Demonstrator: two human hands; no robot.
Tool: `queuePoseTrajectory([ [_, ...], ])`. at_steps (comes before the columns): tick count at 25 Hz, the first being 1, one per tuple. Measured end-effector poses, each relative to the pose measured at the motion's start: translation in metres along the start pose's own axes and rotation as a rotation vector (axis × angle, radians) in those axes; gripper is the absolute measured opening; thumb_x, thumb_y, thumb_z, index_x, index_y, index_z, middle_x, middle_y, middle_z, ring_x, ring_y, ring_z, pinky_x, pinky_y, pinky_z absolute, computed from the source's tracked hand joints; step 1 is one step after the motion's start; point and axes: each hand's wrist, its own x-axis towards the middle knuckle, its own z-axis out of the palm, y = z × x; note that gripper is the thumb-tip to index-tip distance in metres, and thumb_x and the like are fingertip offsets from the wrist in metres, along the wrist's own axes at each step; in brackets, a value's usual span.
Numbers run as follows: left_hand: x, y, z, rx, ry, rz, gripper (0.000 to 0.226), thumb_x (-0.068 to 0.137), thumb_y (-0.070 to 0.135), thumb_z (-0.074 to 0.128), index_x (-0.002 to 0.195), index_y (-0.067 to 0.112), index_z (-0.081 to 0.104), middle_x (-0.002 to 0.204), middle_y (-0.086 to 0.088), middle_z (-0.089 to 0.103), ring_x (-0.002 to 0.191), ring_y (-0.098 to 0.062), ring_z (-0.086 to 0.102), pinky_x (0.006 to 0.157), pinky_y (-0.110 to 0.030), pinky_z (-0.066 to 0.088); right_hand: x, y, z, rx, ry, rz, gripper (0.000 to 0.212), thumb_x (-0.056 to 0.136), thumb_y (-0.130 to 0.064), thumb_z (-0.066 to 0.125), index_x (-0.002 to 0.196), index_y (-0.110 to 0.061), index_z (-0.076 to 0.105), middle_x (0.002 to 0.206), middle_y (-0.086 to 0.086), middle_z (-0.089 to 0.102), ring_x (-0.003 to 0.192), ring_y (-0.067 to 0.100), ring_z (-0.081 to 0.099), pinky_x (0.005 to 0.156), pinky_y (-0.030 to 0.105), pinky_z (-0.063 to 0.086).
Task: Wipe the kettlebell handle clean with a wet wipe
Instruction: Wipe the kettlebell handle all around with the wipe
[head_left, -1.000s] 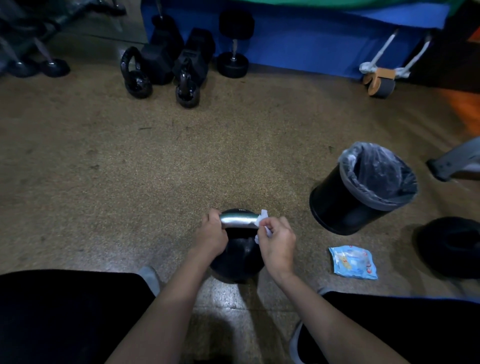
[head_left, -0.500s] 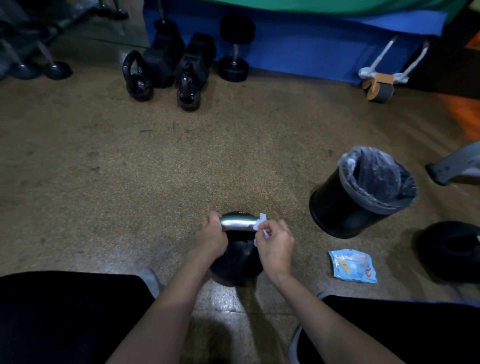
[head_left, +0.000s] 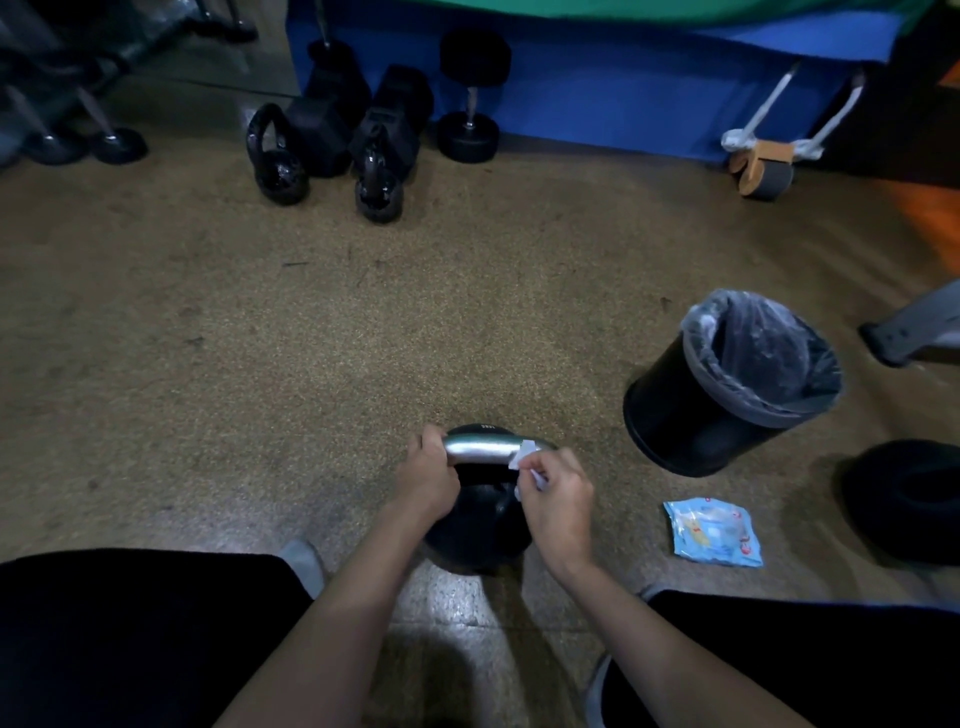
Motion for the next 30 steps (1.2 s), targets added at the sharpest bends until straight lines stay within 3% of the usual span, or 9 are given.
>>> queuePoseTrajectory([
  [10,0.0003,-0.0010,0.0009,0.020,0.005,-0.003,0.038,0.087,0.007,0.043,0.124,0.015,0.037,0.131,-0.013,0.041,0.109,-0.038,0.053,0.096,-0.045,0.043,0.0047,-0.0013,-0.0004,0.071,-0.028,0.038,0.010,0.080,-0.003,0.064,0.083,-0.010,0.069,0.084,-0.002,0.055,0.071,0.012,0.056,0.062,0.006,0.035],
  [14,0.0002,0.0002,0.0017,-0.004,0.012,-0.020,0.041,0.087,0.007,0.042,0.127,0.014,0.037,0.132,-0.014,0.040,0.113,-0.038,0.051,0.098,-0.044,0.041,0.0025,-0.0032,0.0037,0.043,-0.054,0.057,0.008,0.081,-0.006,0.064,0.084,-0.012,0.069,0.088,-0.001,0.058,0.074,0.012,0.058,0.065,0.012,0.040],
  [17,0.0002,-0.0007,0.0019,-0.002,0.019,-0.016,0.040,0.087,0.007,0.042,0.126,0.015,0.037,0.131,-0.014,0.041,0.113,-0.038,0.051,0.098,-0.044,0.042,0.0024,-0.0027,0.0022,0.076,-0.020,0.065,0.008,0.080,-0.003,0.065,0.082,-0.009,0.069,0.086,0.000,0.057,0.075,0.013,0.058,0.064,0.001,0.035],
  [21,0.0004,0.0008,0.0021,-0.008,0.028,-0.007,0.040,0.087,0.006,0.042,0.126,0.013,0.038,0.131,-0.014,0.041,0.113,-0.038,0.051,0.098,-0.044,0.041,0.0019,-0.0012,0.0031,0.044,-0.036,0.057,0.007,0.081,-0.006,0.064,0.081,-0.012,0.068,0.086,-0.001,0.057,0.077,0.012,0.059,0.064,0.007,0.038],
  [30,0.0004,-0.0002,0.0016,0.003,0.027,0.004,0.042,0.085,0.005,0.043,0.126,0.013,0.038,0.130,-0.014,0.043,0.114,-0.035,0.050,0.101,-0.042,0.041,0.0077,-0.0066,-0.0049,0.090,-0.001,0.018,0.016,0.084,-0.003,0.061,0.093,-0.007,0.073,0.084,-0.003,0.055,0.067,0.003,0.051,0.065,-0.006,0.032],
])
